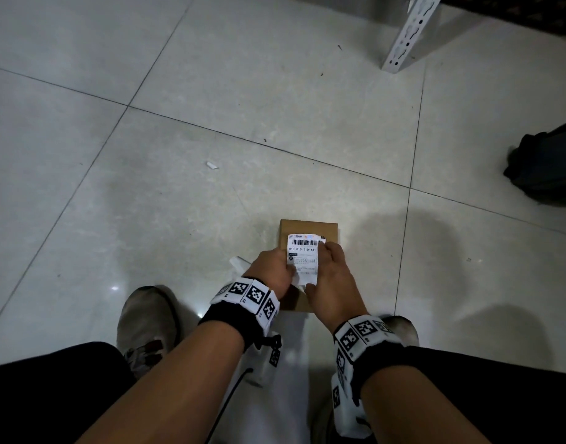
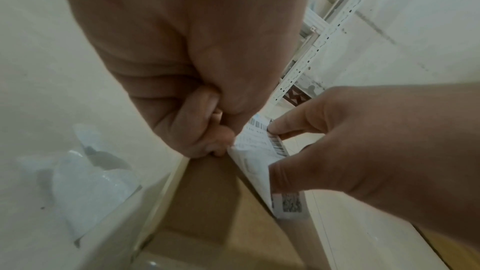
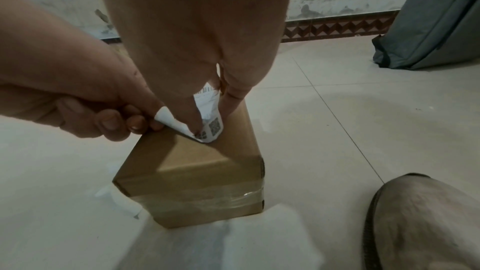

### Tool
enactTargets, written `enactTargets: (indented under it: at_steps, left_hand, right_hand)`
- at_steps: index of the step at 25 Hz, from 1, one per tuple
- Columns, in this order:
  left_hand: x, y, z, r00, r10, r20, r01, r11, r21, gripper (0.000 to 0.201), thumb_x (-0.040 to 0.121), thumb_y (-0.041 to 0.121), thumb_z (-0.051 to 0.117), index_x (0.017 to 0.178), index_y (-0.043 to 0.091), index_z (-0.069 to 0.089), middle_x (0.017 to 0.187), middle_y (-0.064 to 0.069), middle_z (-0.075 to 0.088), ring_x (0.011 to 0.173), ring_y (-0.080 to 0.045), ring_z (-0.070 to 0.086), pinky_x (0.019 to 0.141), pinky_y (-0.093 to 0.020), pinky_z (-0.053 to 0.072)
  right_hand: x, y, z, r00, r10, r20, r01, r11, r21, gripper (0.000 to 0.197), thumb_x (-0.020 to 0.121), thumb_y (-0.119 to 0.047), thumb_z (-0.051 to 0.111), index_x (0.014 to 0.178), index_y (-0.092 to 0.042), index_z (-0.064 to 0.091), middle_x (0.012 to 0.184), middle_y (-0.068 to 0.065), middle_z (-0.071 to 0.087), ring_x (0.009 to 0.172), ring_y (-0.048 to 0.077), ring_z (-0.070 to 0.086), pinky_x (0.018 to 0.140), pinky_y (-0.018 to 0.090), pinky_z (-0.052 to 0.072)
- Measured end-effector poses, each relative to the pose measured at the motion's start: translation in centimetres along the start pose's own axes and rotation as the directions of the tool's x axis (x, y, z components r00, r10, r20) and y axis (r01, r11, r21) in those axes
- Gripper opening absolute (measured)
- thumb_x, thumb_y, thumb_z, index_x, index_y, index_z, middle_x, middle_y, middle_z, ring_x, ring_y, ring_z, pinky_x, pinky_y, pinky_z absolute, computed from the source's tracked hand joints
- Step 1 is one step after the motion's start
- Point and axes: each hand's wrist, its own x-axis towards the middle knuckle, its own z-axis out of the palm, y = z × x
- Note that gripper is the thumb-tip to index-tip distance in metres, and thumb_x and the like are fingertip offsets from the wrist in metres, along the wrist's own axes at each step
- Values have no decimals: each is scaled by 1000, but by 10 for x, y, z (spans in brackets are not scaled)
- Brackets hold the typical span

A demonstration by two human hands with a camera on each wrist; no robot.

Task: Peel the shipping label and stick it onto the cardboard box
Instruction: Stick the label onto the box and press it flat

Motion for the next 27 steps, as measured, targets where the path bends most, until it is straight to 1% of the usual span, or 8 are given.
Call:
enactTargets:
  at_steps: [5, 9, 11, 13, 15, 19, 23, 27]
  left_hand:
    - [0, -1, -3, 1000, -6, 22, 5, 999, 34, 27, 96, 22, 52, 110, 3, 67, 111, -20, 71, 101, -34, 68, 78, -29, 49]
    - [-3, 5, -9, 1000, 14, 2, -14, 985, 172, 27, 94, 26, 55, 109, 7, 66, 112, -18, 69, 104, -34, 67, 79, -30, 48]
    - [-6, 6, -14, 1000, -1, -19, 6, 971, 239, 30, 91, 34, 60, 108, 10, 65, 113, -15, 69, 105, -34, 67, 82, -33, 51]
    - [-9, 6, -20, 999, -28, -29, 36, 946, 323, 41, 88, 48, 64, 111, 14, 63, 113, -9, 69, 105, -31, 67, 83, -34, 51]
    - [-9, 5, -23, 999, 15, -44, 4, 911, 412, 44, 85, 55, 63, 110, 19, 62, 111, -5, 69, 102, -29, 67, 81, -35, 51]
    - [-9, 9, -21, 971, 231, -58, -180, 871, 458, 45, 85, 44, 64, 124, 26, 51, 108, -4, 70, 96, -28, 69, 77, -37, 53]
    - [-7, 2, -10, 958, 234, -168, -224, 972, 76, 26, 89, 29, 62, 112, 26, 51, 88, 1, 65, 84, -26, 67, 72, -38, 56]
    - [11, 0, 1, 949, 129, -289, -173, 976, -135, 24, 86, 26, 68, 103, 24, 52, 103, -1, 54, 88, -23, 65, 81, -39, 55]
  right_hand:
    - [4, 4, 6, 988, 148, 50, -147, 989, -30, 69, 83, -9, 66, 147, -10, 39, 159, 16, 25, 135, 36, 44, 102, 25, 40]
    - [10, 7, 6, 975, 178, 132, -182, 983, 16, 74, 78, -34, 68, 145, -15, 44, 147, 16, 47, 144, 42, 27, 105, 26, 18]
    - [10, 3, -1, 967, 214, 140, -222, 974, 41, 75, 75, -36, 72, 143, -15, 45, 140, 18, 51, 141, 43, 32, 105, 32, 33]
    - [9, -1, -7, 952, 281, 126, -275, 959, -64, 76, 72, -40, 73, 139, -17, 45, 136, 20, 48, 125, 43, 52, 89, 37, 48]
    - [9, -3, -12, 935, 328, 137, -302, 936, -180, 82, 70, -44, 70, 143, -22, 41, 129, 17, 48, 107, 39, 63, 80, 37, 49]
    - [3, 4, -13, 942, 286, 175, -268, 956, -117, 96, 58, -64, 54, 147, -35, 36, 116, 9, 65, 104, 32, 65, 86, 38, 55]
    - [1, 16, -16, 909, 412, -59, -406, 909, 92, 47, 77, -42, 62, 117, -20, 53, 108, 9, 64, 95, 30, 66, 79, 40, 56]
    - [-2, 21, -13, 860, 509, 25, -504, 843, 190, 59, 67, -49, 68, 114, -20, 48, 113, 10, 63, 97, 30, 65, 85, 47, 56]
